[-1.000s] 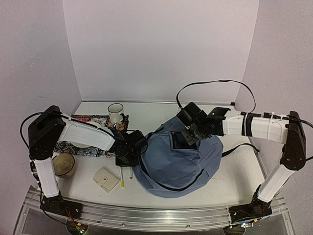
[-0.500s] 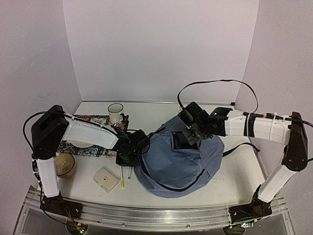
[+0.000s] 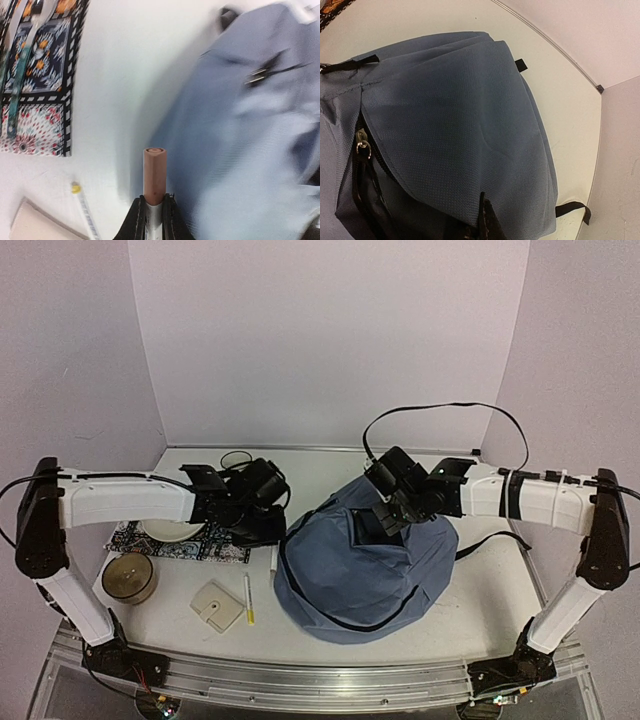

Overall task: Pack the student bag
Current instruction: Pick up the pen at the center of the board, then place the pen in the lower front pocket of the bag.

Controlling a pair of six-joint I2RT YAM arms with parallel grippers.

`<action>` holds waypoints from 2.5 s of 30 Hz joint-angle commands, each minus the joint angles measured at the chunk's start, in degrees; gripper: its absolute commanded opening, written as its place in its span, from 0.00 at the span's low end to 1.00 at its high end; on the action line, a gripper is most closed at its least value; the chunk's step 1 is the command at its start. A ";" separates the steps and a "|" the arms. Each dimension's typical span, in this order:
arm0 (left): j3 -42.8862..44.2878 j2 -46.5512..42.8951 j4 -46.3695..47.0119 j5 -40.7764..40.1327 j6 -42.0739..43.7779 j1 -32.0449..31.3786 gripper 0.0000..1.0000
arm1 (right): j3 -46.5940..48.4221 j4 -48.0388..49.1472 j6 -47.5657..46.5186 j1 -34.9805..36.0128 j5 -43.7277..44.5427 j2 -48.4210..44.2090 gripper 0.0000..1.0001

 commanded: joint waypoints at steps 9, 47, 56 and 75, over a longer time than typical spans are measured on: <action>-5.65 -4.72 31.71 22.08 -8.38 0.08 0.00 | 5.57 -0.39 2.59 -0.23 -7.51 -2.39 0.00; 13.01 21.45 46.39 12.62 -18.00 0.25 0.00 | 5.93 0.22 9.75 3.30 -19.53 -3.39 0.00; 11.59 21.38 53.80 11.79 -18.81 -1.63 0.23 | 5.55 0.14 11.50 3.33 -14.37 -3.55 0.00; -5.91 2.33 49.82 5.62 -2.93 -3.50 0.60 | 1.26 -3.07 11.26 -1.69 -0.99 -3.94 0.00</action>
